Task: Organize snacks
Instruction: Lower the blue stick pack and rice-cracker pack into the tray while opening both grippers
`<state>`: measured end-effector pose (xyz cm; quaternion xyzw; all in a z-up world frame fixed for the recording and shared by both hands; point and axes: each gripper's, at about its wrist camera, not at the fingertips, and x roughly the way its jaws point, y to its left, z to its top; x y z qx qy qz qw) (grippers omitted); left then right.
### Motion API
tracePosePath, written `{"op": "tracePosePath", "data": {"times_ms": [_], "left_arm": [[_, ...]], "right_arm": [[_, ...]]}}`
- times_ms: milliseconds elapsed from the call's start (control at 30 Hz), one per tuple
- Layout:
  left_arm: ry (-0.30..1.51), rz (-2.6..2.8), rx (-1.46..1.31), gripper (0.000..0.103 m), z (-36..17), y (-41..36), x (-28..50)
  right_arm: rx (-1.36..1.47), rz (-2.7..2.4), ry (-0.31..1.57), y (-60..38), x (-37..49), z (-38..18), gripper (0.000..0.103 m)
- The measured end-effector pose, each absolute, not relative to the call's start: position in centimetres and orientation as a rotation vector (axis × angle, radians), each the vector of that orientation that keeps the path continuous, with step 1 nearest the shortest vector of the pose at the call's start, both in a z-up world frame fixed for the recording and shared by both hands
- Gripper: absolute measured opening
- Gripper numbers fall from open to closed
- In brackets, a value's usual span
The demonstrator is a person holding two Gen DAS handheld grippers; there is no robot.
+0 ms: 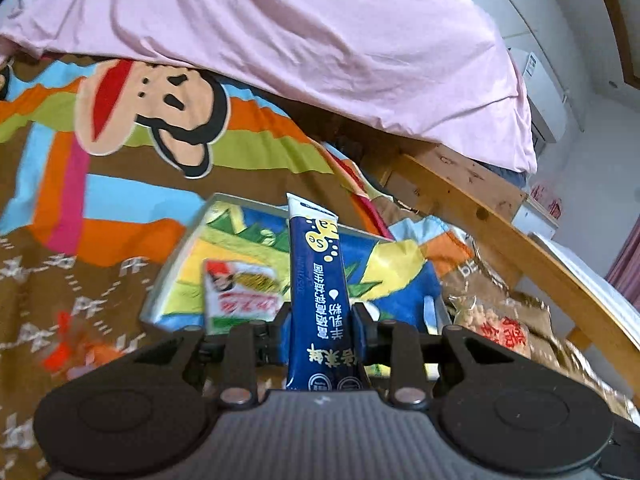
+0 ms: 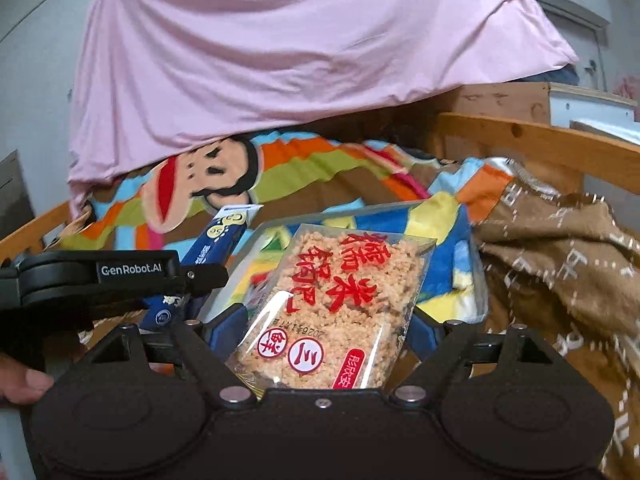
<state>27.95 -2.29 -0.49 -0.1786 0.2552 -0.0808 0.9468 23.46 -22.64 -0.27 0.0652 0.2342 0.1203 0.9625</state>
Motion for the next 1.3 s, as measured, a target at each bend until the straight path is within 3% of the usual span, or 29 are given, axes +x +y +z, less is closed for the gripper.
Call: {"op": "tracePosePath", "data": {"times_ms": [367,700,867,1033,1300], "left_arm": [[0.566,-0.138,-0.333,0.032,-4.3,-4.3,36.5],[0.623,-0.083,-0.391,0.034,-7.1,-2.1,37.1],[0.617,-0.066,-0.398,0.053,-6.7,-2.0,36.9],[0.594,-0.053,-0.413,0.085,-5.2,-1.7,36.0],[0.51,-0.023,-0.346,0.102,-0.6,-1.2,32.9]], "right_arm": [[0.141,0.147,0.489,-25.5,33.6,-3.7,0.084],[0.161,0.1,0.603,-25.9,38.4,-7.7,0.083],[0.158,0.086,0.608,-26.0,38.5,-8.1,0.09],[0.152,0.081,0.577,-26.1,37.8,-7.1,0.096],[0.186,0.079,0.517,-26.5,35.1,-3.2,0.101]]}}
